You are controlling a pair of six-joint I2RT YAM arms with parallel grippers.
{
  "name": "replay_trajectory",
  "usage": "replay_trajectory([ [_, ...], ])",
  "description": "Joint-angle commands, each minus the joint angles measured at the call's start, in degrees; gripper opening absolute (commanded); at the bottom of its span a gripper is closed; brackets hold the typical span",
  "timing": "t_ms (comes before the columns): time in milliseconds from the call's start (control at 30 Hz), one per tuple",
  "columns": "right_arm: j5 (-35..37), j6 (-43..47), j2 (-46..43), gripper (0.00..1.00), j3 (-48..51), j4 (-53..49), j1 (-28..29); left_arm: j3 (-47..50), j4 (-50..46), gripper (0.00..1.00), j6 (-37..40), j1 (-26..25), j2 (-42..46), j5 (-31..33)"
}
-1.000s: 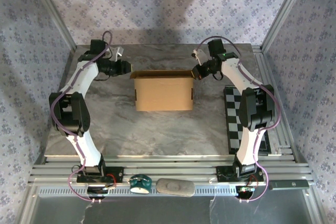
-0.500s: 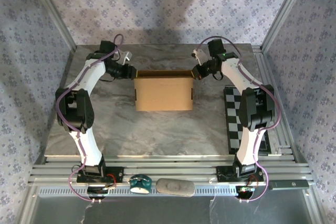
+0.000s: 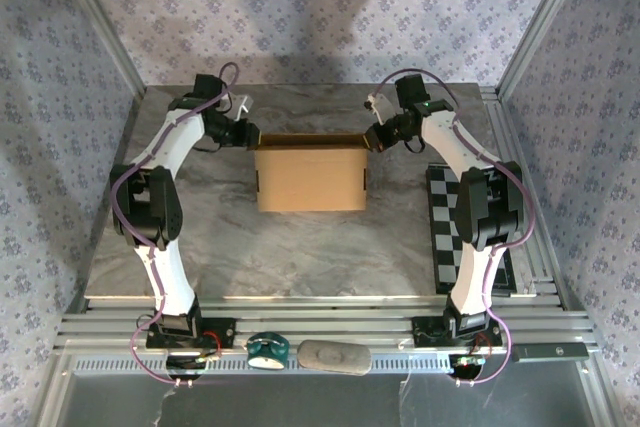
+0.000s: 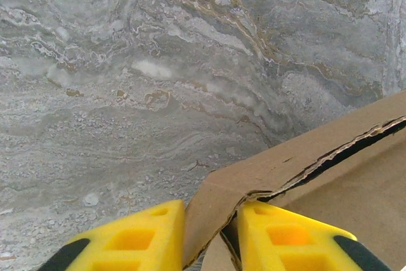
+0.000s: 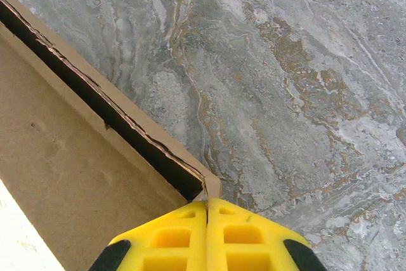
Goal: Fold the paper box
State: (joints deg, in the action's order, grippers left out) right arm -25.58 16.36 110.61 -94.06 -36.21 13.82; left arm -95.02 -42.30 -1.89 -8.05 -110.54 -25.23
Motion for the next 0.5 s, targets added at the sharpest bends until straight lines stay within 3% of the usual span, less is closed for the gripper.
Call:
replay_trajectory([
  [0,-1.1,-0.7,-1.9,0.00,-1.3,-1.5,0.7,-2.7,-1.7,0.24,-0.8,-0.6,-0.5,-0.9],
  [300,1.1,-4.3,-1.7,0.00,-1.7,-2.5,1.7,-4.3,-3.9,0.03,-8.1,-1.0,0.5,2.0],
  [467,1.9,-6.6,-1.8,0.00,-2.2,-2.4,2.0,-7.7,-8.1,0.00,-12.2,-1.2,-0.9,2.9],
])
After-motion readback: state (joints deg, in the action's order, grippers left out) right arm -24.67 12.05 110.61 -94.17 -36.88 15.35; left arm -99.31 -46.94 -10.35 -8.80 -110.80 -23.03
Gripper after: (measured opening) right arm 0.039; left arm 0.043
